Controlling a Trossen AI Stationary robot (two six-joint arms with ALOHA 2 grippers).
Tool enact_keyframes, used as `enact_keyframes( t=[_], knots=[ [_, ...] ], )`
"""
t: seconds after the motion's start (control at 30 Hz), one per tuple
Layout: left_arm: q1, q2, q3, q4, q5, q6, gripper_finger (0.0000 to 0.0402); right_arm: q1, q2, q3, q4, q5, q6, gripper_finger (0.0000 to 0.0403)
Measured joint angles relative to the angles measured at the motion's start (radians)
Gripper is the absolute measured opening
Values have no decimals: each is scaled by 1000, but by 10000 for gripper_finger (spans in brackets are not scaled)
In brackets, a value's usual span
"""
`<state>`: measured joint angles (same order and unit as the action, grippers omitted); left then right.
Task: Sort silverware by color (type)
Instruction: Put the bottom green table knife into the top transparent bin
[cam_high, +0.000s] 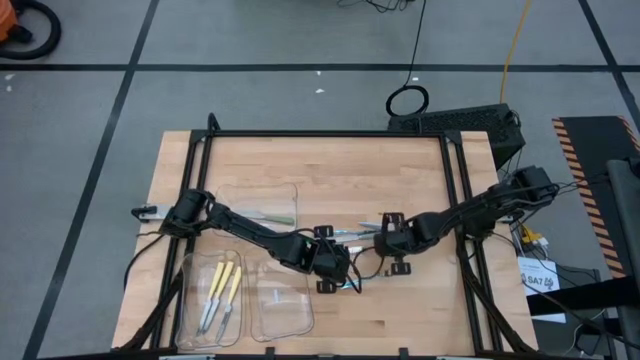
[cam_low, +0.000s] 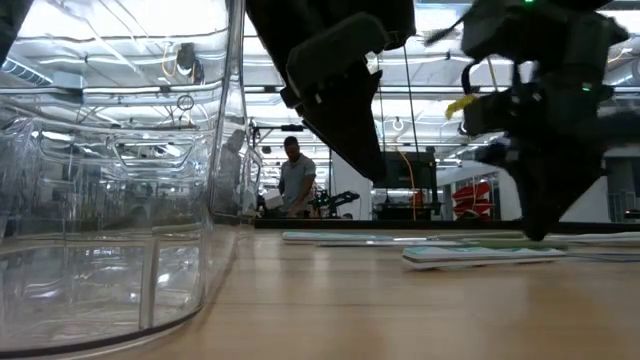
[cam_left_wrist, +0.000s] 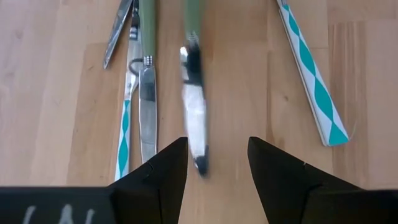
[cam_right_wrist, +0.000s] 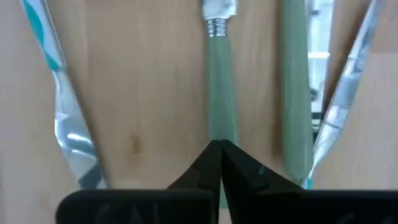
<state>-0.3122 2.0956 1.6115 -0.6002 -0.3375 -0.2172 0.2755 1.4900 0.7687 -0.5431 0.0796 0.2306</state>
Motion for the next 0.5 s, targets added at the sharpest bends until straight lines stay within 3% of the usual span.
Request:
enact_keyframes(
  t=[0.2, 0.37, 0.5],
  knots=[
    [-3, 0, 0, 3, 0, -3, 177, 72, -19, 5, -42, 145, 26, 78],
    [-2, 0, 0, 7, 0, -5, 177, 80, -21, 4, -37, 173, 45, 144],
    [-2, 0, 0, 12, 0, -5, 177, 78, -17, 4, -22, 180, 37, 171]
  ],
)
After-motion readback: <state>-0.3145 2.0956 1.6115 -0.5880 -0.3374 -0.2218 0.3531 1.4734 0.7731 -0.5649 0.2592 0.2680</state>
